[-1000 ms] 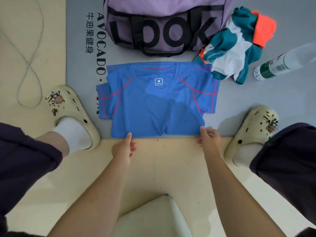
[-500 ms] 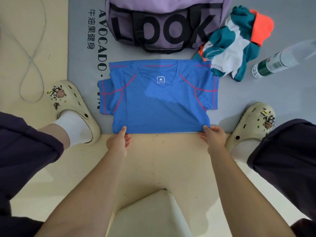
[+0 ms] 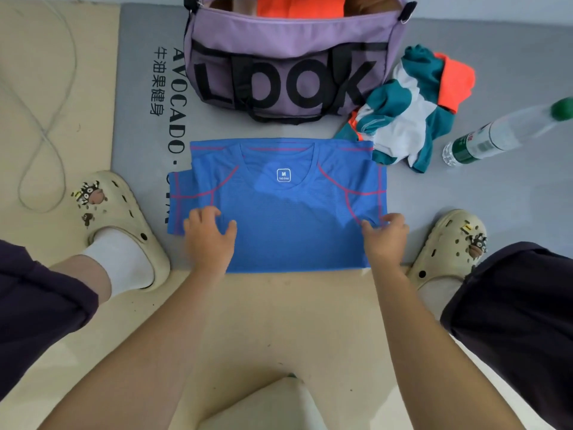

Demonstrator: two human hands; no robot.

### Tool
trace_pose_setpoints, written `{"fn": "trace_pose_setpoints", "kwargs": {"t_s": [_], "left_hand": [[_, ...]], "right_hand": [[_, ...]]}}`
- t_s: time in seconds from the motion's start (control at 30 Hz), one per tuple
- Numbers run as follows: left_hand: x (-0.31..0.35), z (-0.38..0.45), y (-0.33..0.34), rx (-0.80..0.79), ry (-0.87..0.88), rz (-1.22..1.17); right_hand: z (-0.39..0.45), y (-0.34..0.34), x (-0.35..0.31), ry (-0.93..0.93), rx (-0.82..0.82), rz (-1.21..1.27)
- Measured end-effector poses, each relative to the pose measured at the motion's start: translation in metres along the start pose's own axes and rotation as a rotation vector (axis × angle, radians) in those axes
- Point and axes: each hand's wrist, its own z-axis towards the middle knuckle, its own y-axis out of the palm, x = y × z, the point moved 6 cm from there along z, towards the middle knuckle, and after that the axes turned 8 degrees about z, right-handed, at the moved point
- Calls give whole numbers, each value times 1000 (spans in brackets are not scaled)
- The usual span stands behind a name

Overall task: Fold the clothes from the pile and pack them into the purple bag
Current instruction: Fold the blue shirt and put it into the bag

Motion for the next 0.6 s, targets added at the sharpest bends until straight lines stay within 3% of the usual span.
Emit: {"fn": "trace_pose_setpoints", "kwargs": {"t_s": [0.1,0.23,0.33,0.5,0.6], "left_hand": [[40,27,8,-76,332,200],[67,52,31,-198,527,368],[75,56,49,-227,545,453],[79,53,59,-119,473,438],[82,51,62,-80,450,423]], "right_hand": [[33,3,-33,-100,-16,-36],[71,19,-75,-351,-153,-164],[88,36,-88,-445,-273,-374],[112,32,-79,-378,-283,-720],[120,20,-68,-335,-325,-799]]}}
